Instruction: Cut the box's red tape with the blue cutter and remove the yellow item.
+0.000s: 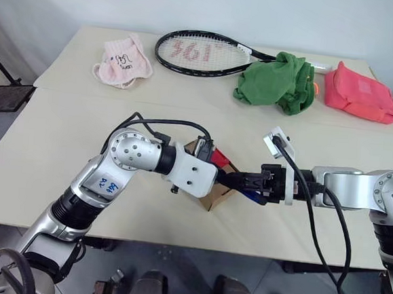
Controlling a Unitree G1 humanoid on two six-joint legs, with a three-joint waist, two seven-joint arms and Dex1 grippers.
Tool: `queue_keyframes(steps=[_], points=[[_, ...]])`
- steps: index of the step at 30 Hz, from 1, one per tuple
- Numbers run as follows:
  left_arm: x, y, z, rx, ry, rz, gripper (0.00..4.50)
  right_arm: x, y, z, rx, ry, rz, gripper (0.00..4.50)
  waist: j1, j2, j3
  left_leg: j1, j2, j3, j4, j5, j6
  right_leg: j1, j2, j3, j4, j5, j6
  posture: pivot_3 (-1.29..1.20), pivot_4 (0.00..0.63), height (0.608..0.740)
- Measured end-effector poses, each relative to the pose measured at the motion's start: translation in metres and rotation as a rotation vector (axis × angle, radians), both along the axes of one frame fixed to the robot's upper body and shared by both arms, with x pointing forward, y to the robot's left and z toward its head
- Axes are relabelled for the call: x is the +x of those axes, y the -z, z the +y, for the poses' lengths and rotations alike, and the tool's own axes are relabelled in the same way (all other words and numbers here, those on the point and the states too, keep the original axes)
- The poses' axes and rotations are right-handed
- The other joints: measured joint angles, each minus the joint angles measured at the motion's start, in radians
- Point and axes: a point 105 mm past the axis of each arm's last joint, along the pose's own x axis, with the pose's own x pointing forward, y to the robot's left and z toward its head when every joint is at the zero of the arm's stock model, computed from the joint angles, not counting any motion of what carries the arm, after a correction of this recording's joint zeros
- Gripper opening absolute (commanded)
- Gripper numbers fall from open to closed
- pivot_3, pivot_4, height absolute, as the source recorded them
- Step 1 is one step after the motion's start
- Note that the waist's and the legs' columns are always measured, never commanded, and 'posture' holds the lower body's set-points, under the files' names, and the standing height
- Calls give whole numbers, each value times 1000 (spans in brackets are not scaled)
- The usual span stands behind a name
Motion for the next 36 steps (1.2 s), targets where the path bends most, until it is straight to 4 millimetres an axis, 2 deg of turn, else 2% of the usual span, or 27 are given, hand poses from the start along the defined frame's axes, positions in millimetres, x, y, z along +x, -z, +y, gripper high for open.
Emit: queue_keyframes(steps=[10,12,13,16,21,25,28,31,32,34,36], points=[[-1,2,-1,7,2,8,393,-2,2,-1,6,6,1,981,-1,0,0,0,0,0,0,0,0,0,0,0,0,0,0,0,150,740],[0,2,-1,1,-5,22,1118,-2,2,-1,6,7,1,981,-1,0,0,0,0,0,0,0,0,0,0,0,0,0,0,0,150,740],[0,0,-1,-17,-16,45,1305,-2,3,-1,5,12,1,981,0,0,0,0,0,0,0,0,0,0,0,0,0,0,0,0,150,740],[3,-5,3,-64,-47,94,2237,-2,3,-1,5,16,2,980,-1,0,0,0,0,0,0,0,0,0,0,0,0,0,0,0,150,740],[0,-20,14,-105,-49,90,3674,-1,6,-2,-5,24,6,980,-1,0,0,0,0,0,0,0,0,0,0,0,0,0,0,0,150,740],[0,-24,38,-126,-100,195,3718,-2,4,-4,10,24,0,980,-4,1,0,0,0,0,0,0,0,0,0,0,0,0,0,0,150,740],[4,-35,58,-182,-164,242,3718,-3,1,-8,17,27,-12,980,-3,0,0,0,0,0,0,0,0,0,0,0,0,0,0,0,150,740],[13,-45,80,-248,-241,264,3718,-7,-10,-12,40,26,-63,980,0,1,0,0,0,0,0,0,0,0,0,0,0,0,0,0,150,740],[19,-47,88,-306,-277,302,3331,-9,-15,-18,49,39,-91,980,5,1,0,0,0,-1,0,0,0,0,0,0,0,0,0,0,150,740],[31,-45,104,-400,-359,367,2845,-14,-21,-29,39,64,-131,980,6,0,0,0,0,-1,0,0,0,0,0,0,0,0,0,0,150,740],[38,-38,112,-439,-405,416,2253,-20,-27,-36,39,83,-168,980,7,0,0,0,0,-1,-1,0,0,0,0,-1,0,0,1,0,150,740]])
